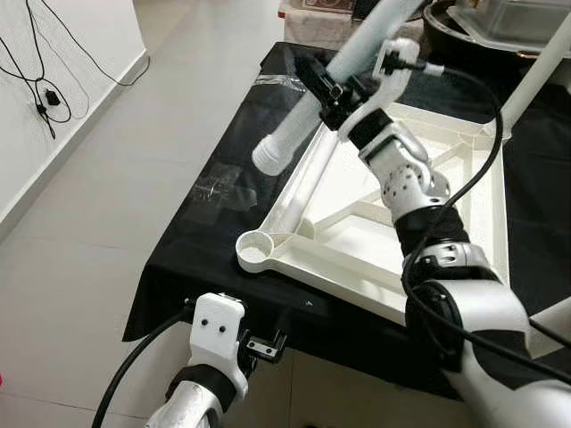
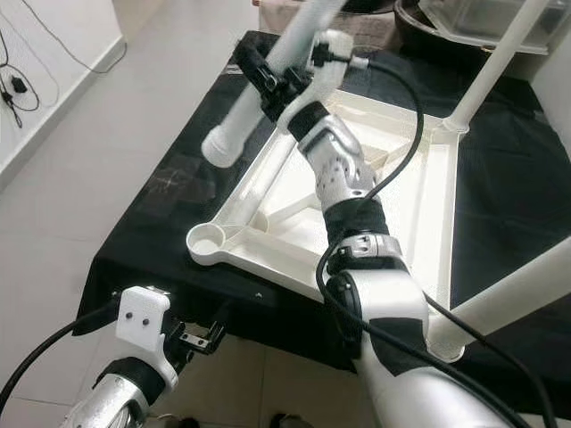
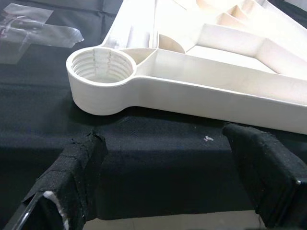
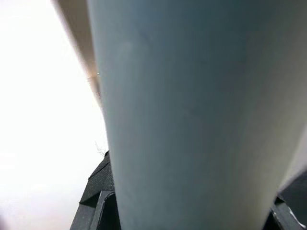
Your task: Building children table
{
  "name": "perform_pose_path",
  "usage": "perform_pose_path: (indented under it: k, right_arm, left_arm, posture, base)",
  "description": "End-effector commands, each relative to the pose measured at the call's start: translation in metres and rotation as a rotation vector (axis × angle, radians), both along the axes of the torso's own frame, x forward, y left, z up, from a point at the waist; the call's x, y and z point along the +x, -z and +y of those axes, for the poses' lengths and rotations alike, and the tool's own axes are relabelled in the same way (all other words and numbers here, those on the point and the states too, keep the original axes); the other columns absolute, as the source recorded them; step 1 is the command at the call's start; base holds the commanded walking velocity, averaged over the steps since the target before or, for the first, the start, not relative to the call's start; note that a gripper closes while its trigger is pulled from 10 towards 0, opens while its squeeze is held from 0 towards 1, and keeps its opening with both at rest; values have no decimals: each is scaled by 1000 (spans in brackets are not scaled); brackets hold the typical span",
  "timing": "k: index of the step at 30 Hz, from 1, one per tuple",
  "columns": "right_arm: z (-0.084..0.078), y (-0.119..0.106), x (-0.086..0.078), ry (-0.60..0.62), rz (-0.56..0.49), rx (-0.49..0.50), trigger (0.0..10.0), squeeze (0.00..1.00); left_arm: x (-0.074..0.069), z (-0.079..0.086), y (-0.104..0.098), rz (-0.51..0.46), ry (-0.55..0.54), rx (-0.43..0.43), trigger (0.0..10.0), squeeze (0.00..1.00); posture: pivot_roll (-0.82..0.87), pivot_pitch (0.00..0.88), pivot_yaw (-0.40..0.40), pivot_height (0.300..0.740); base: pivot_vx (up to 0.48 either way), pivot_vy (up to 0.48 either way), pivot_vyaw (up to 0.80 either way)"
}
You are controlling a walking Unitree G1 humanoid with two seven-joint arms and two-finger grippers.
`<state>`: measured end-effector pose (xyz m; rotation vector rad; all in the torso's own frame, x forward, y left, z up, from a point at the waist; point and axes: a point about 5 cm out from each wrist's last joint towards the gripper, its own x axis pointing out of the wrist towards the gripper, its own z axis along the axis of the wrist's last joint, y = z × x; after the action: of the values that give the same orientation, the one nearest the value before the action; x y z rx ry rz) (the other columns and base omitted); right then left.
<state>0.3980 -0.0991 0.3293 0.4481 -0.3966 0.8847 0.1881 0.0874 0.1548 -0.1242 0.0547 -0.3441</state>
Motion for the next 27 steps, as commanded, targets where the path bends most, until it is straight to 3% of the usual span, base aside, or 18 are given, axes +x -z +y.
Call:
perform_pose_path:
  k: [1,3,15,27]
  right_arm:
    - [5,6,-5,-108,-4,-37,10000,0]
    - [14,20,-10,-198,9,-107,10000,0]
    - [34,64,-20,-334,61,-285,10000,0]
    - [31,79,-22,-292,30,-458,10000,0]
  left_arm:
    - [-2,0,2,17,3,4,10000,0]
    - [-3,0,2,16,3,4,10000,0]
    - [-7,0,-1,19,0,-2,10000,0]
    - [-9,0,-1,23,2,-6,10000,0]
  posture:
    - [105,191,-85,740]
    - [104,199,-87,740]
    - [109,222,-89,740]
    - [104,226,-89,740]
  base:
    - [0,0,0]
    - [0,0,0]
    - [0,0,0]
    - [0,0,0]
